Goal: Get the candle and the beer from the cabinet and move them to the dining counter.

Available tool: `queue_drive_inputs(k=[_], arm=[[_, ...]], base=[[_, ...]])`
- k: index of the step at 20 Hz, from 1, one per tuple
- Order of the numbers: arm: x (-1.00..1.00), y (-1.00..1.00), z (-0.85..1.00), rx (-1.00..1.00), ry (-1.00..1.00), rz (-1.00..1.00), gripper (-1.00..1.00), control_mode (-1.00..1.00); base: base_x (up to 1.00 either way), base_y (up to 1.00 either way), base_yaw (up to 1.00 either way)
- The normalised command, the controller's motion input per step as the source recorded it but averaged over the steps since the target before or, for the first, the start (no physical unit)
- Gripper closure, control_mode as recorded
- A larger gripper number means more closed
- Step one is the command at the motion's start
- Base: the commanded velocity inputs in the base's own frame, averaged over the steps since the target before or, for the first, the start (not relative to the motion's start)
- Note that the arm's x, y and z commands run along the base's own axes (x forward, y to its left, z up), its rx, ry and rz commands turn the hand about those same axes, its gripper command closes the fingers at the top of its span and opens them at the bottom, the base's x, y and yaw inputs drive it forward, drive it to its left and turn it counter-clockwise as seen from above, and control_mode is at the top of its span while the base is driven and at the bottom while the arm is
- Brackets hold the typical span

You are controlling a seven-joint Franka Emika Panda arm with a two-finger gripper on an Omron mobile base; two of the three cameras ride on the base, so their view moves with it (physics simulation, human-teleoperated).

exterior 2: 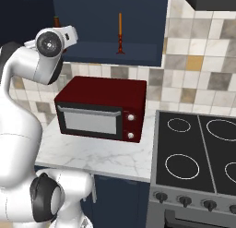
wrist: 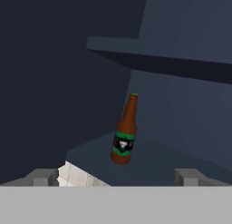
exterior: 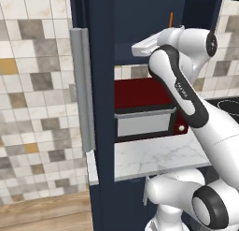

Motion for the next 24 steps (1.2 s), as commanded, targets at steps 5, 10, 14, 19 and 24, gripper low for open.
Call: queue_drive_inputs(k=[5,10,14,19,24], arm=[[0.04,0.0,-0.01,0.0,0.02,0.0,-1.0,-1.0],[0.12,0.0,-0.03,0.0,0.0,0.0,-1.0,-1.0],[0.32,0.01,-0.01,0.0,0.0,0.0,-1.0,-1.0],[0.46,0.04,0.0,0.0,0.02,0.0,-1.0,-1.0],[0.44,0.15,0.0,0.0,0.0,-0.01,-1.0,-1.0]], base=[[0.0,0.0,0.0],[0.0,0.0,0.0],[0.0,0.0,0.0],[0.0,0.0,0.0],[0.0,0.0,0.0]])
